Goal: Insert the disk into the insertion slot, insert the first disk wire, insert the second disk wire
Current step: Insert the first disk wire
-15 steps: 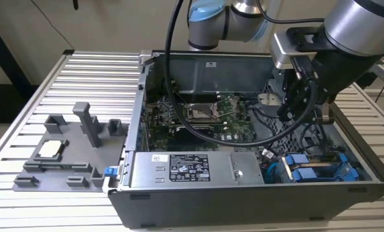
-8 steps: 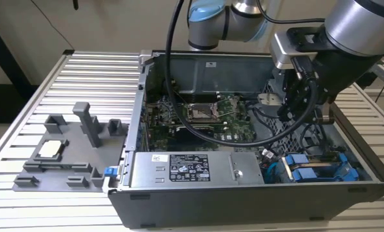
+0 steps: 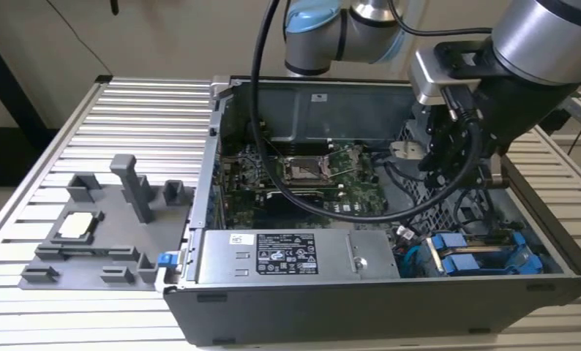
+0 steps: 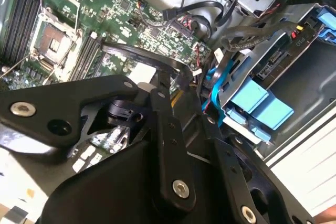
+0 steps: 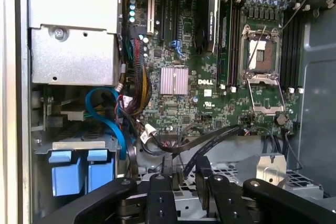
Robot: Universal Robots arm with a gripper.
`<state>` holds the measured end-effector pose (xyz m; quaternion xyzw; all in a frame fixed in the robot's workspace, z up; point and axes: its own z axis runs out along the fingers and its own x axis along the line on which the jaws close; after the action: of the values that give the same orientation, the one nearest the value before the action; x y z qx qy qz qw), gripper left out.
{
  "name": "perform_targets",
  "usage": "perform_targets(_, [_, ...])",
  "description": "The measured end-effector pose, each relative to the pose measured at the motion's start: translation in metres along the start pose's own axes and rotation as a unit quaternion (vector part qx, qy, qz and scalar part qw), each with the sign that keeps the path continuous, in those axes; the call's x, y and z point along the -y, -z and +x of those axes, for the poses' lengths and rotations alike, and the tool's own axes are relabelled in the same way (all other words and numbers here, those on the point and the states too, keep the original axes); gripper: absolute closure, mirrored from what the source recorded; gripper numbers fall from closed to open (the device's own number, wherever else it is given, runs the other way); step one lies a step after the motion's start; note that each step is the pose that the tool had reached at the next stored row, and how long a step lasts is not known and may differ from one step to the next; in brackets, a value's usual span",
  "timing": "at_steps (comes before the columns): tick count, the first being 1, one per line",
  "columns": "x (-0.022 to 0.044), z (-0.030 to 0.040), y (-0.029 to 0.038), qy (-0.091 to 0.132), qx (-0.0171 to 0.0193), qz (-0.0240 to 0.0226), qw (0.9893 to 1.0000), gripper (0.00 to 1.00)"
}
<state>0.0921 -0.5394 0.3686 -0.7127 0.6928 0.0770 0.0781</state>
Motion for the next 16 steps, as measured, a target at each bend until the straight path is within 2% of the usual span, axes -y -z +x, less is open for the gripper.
perform_targets(3, [-0.0001,0.0011,0.0001,0.007,0.0001,-0.0011,1.0000,0.68])
perform_targets(7, [-0.0002,0.0065,0.0014,0.008,0.0002,-0.0014,1.0000,0.68])
perform_targets(8, [-0.0002,0.0064,0.0012,0.008,0.0003,-0.0008,1.0000,0.68])
perform_targets(9, [-0.0002,0.0066,0.0007,0.009,0.0013,0.0017,1.0000,0.68])
perform_targets(10, [-0.0002,0.0067,0.0004,0.010,0.0033,0.0041,0.9999,0.68])
perform_targets(14, [-0.0002,0.0068,-0.0003,0.013,0.0172,0.0128,0.9997,0.68])
perform_targets(16, [-0.0006,0.0068,-0.0005,0.014,0.0194,0.0136,0.9996,0.68])
